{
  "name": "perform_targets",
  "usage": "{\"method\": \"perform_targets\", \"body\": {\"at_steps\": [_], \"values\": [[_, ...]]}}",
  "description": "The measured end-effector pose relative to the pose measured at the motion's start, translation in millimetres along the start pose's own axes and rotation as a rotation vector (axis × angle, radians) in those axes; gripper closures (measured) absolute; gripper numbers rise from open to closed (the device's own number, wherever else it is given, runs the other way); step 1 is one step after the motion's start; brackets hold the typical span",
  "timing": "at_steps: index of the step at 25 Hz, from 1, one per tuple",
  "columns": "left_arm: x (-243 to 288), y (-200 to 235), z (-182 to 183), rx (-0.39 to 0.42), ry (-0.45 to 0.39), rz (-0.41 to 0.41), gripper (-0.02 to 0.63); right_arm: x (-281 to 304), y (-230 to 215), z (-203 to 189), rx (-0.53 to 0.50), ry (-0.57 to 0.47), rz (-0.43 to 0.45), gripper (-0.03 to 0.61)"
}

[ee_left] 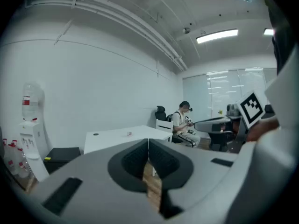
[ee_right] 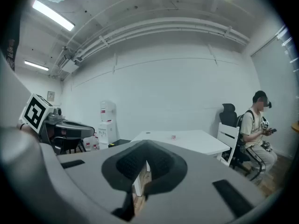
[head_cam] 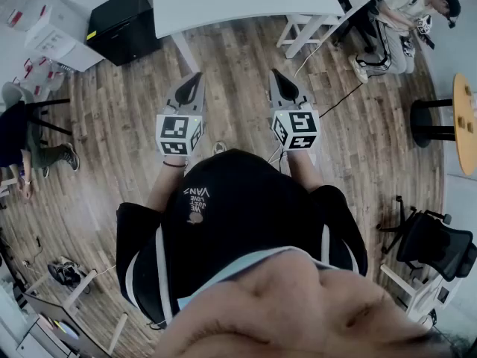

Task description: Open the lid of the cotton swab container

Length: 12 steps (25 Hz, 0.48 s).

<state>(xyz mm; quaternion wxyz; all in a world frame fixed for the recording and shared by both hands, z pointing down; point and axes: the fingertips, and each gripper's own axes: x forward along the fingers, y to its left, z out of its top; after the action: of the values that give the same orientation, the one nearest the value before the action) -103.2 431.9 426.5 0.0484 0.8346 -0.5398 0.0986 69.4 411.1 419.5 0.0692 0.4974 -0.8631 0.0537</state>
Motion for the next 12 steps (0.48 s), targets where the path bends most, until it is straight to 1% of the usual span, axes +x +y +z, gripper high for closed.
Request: {"method": "perform_targets", "body": {"at_steps": [4,8,12], "values": [[3,6,-2,-0.005,0.0,-0.005,0.597,7,1,0,0.002,0.002,-0.004,0.566],[7,16,-4,-0.012,0.0,-0.01,0.596,15,4,0,0.027,-0.008,-0.006,0.566],[11,24,-3,-0.01,-0.003,-0.021,0.596,23,3,2,0.036,-0.014,-0.026,0.566]]}}
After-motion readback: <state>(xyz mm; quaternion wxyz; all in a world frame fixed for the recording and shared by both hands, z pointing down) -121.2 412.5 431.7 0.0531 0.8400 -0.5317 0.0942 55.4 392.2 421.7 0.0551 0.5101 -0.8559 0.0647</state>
